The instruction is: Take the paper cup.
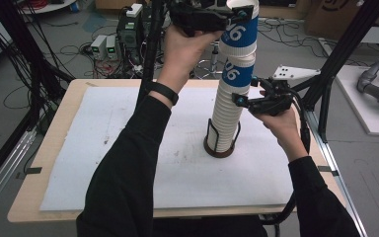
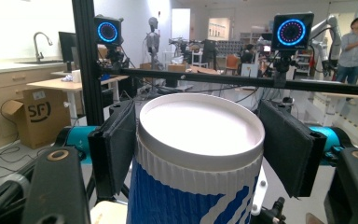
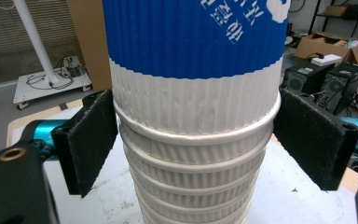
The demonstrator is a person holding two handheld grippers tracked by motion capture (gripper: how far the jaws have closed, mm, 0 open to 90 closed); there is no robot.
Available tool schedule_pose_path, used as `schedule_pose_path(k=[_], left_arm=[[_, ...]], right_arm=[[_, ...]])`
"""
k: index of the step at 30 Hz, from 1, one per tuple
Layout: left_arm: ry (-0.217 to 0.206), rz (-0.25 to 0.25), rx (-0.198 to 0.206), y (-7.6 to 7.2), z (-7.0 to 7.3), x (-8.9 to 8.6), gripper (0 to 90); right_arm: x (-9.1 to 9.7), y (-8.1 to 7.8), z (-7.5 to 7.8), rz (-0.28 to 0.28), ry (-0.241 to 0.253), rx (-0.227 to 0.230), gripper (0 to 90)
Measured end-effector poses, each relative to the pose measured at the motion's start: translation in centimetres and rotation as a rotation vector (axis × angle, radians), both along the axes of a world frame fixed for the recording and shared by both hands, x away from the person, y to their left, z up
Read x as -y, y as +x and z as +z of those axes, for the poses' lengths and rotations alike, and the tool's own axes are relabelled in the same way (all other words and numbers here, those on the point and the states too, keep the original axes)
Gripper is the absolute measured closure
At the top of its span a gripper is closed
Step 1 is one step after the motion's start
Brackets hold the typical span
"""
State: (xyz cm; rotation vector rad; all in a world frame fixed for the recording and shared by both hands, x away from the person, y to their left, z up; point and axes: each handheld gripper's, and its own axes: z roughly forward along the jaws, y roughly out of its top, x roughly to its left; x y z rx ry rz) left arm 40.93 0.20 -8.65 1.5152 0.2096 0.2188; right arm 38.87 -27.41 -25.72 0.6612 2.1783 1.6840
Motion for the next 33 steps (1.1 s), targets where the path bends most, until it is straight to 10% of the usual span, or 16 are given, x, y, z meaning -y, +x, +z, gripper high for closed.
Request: schedule_pose_path(k=[17,33], left_arm=[[0.068,0.021,0.013,-2.6,-0.6,-3.8,30.1],[0.097,0.020,-0.026,-5.5,-4.1,-7.6,30.1]], right_arm=[[0.0,-0.1,0.0,-0.001,-0.010,-0.008,14.6],[0.0,-0.1,0.0,-0.007,-0.018,-0.008,14.7]])
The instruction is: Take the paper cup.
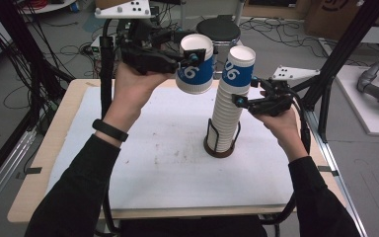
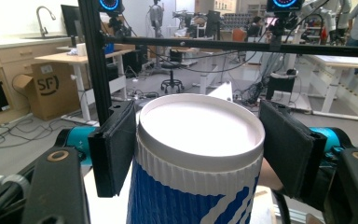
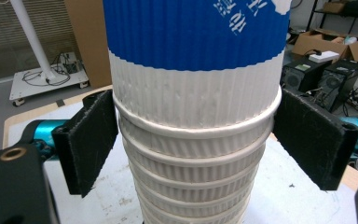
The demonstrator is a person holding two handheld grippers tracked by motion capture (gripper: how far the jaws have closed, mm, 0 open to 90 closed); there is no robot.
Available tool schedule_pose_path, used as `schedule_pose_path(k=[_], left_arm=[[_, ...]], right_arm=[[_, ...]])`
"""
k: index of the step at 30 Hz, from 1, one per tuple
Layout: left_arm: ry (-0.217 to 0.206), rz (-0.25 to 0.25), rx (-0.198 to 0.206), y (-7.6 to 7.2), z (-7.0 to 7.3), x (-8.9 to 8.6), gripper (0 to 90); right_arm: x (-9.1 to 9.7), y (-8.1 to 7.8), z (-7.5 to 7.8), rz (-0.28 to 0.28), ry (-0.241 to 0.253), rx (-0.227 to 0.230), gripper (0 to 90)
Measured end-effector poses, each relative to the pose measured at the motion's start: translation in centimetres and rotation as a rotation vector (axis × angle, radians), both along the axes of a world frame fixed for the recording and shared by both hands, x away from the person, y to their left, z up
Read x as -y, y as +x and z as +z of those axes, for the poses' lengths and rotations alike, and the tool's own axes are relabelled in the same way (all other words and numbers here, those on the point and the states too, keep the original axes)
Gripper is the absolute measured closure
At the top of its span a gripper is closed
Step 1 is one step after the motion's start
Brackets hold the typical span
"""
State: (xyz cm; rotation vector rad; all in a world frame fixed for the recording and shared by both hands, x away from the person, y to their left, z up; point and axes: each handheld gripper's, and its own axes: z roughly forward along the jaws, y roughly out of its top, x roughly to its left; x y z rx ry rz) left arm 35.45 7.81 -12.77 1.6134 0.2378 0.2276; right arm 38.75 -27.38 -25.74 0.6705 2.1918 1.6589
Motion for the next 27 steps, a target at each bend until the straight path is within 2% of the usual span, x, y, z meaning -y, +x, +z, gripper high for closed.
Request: schedule_pose_path(k=[7,10,14,15,16,21,22,24,25,26,27], left_arm=[[0.020,0.009,-0.021,-0.9,-2.4,-1.4,30.1],[0.012,0.005,-0.033,-1.1,-3.3,-1.9,30.1],[0.030,0.017,-0.048,-1.5,-5.1,-2.6,30.1],[0.030,0.017,-0.048,-1.5,-5.1,-2.6,30.1],[0.029,0.016,-0.056,-1.6,-5.9,-2.9,30.1],[0.056,0.024,-0.068,-1.9,-7.7,-3.2,30.1],[0.056,0.024,-0.068,-1.9,-7.7,-3.2,30.1],[0.066,0.024,-0.072,-2.2,-8.9,-3.2,30.1],[0.066,0.024,-0.072,-2.2,-8.9,-3.2,30.1],[0.072,0.018,-0.076,-2.3,-9.7,-3.1,30.1],[0.072,0.018,-0.076,-2.3,-9.7,-3.1,30.1]], right_arm=[[0.0,-0.1,0.0,-0.003,-0.007,-0.005,15.1],[0.0,-0.1,0.0,-0.006,-0.011,-0.002,15.2],[-0.1,0.0,0.0,-0.007,-0.012,-0.001,15.2],[-0.1,0.0,0.0,-0.006,-0.013,0.002,15.3],[-0.1,-0.1,0.0,-0.005,-0.015,0.001,15.3],[0.0,-0.1,0.0,-0.004,-0.019,0.003,15.2],[0.0,-0.1,0.0,-0.004,-0.019,0.003,15.2],[0.0,-0.1,-0.1,-0.001,-0.015,-0.001,14.9],[0.0,-0.1,-0.1,-0.001,-0.015,-0.001,14.9],[0.1,-0.1,-0.1,0.001,-0.013,-0.005,14.7],[0.0,-0.1,-0.1,-0.001,-0.012,-0.009,14.6]])
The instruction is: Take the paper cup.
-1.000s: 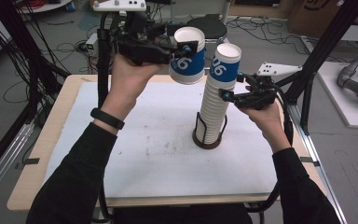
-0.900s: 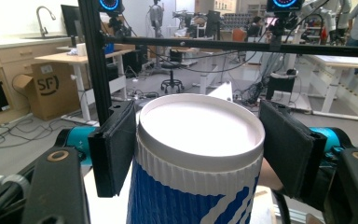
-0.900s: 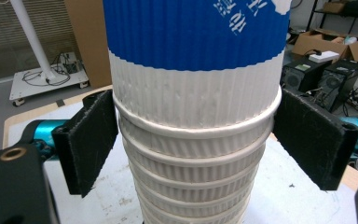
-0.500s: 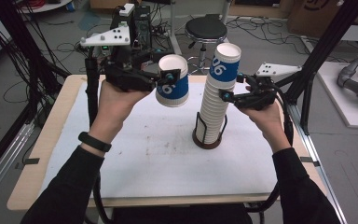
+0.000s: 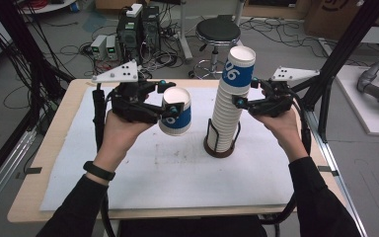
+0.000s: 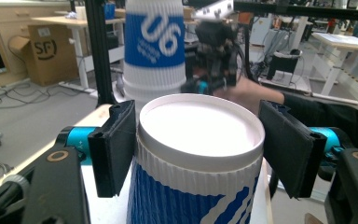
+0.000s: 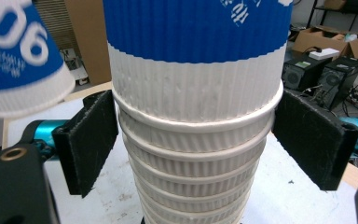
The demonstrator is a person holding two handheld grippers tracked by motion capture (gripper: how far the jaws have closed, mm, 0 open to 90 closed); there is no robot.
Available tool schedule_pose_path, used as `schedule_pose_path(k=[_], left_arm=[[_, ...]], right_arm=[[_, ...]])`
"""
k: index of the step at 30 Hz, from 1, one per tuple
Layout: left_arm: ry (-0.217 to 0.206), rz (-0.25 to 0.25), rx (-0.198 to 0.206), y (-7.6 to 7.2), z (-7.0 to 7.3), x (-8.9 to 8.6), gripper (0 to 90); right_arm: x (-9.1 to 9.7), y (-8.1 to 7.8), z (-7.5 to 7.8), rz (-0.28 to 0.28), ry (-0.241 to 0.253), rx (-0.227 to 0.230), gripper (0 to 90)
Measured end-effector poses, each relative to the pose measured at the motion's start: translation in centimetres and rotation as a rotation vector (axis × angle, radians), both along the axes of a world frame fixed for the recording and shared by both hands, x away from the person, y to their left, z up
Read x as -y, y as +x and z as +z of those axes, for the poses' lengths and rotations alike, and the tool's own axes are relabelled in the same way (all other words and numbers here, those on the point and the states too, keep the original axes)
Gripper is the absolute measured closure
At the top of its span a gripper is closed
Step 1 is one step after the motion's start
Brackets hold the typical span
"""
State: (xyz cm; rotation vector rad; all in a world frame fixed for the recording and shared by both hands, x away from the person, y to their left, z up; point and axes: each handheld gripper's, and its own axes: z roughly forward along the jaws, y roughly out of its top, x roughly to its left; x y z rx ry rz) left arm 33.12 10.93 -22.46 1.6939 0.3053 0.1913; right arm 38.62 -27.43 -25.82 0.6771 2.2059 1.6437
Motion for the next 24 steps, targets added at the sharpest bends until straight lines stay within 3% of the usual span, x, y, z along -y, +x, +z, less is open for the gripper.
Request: schedule_pose_path(k=[5,13,24], left_arm=[[0.012,-0.009,-0.017,-0.4,-2.3,0.3,30.0],[0.000,-0.024,-0.047,-0.4,-4.5,0.2,30.0],[-0.008,-0.026,-0.061,-0.7,-5.7,-0.2,30.0]], right_arm=[[0.0,-0.3,0.1,-0.012,0.008,-0.003,14.6],[0.1,-0.7,0.2,-0.028,0.010,0.009,14.1],[0.6,-1.7,0.1,-0.025,0.011,0.032,14.0]])
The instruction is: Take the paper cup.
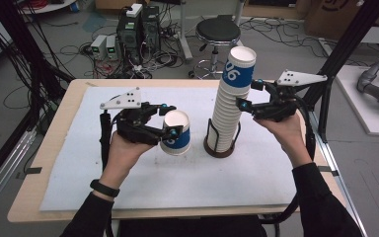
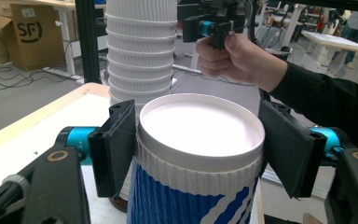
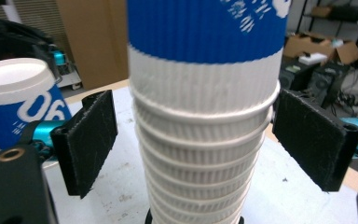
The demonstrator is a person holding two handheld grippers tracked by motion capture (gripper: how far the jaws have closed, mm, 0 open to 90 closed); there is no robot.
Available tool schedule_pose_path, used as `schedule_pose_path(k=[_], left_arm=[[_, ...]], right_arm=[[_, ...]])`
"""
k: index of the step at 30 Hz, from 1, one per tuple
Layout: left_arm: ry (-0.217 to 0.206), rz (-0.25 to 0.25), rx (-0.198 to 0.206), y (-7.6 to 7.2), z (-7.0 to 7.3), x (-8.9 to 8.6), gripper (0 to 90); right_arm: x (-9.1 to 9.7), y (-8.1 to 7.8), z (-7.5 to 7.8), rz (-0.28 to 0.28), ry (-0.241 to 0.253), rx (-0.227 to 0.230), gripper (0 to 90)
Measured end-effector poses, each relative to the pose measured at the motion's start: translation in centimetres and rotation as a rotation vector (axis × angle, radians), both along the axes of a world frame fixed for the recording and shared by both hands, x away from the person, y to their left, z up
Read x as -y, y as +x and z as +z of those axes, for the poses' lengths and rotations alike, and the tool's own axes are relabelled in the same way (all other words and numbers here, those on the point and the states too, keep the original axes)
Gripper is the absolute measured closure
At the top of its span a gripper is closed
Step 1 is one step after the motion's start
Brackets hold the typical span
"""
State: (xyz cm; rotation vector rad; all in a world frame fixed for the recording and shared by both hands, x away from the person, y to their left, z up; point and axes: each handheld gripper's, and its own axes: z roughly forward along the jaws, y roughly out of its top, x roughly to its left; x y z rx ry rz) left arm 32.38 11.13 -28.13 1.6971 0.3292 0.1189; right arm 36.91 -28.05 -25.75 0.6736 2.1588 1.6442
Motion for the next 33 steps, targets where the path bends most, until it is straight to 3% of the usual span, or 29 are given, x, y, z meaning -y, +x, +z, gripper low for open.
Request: schedule_pose_path(k=[5,10,23,33], left_arm=[[0.001,-0.005,0.000,-0.1,-0.3,0.0,30.0],[-0.001,-0.015,-0.004,-0.2,-0.7,0.1,30.0],[-0.007,-0.033,-0.011,-0.4,-1.5,-0.2,30.0],[-0.003,-0.046,-0.015,-0.4,-2.3,-0.4,30.0]], right_arm=[[0.8,-0.5,-1.1,-0.024,-0.005,-0.020,14.0],[1.4,-1.4,-1.7,-0.011,0.016,-0.002,14.0],[0.8,-4.2,-3.6,0.075,0.028,0.029,14.1],[0.2,-5.7,-5.7,0.121,0.039,0.018,14.4]])
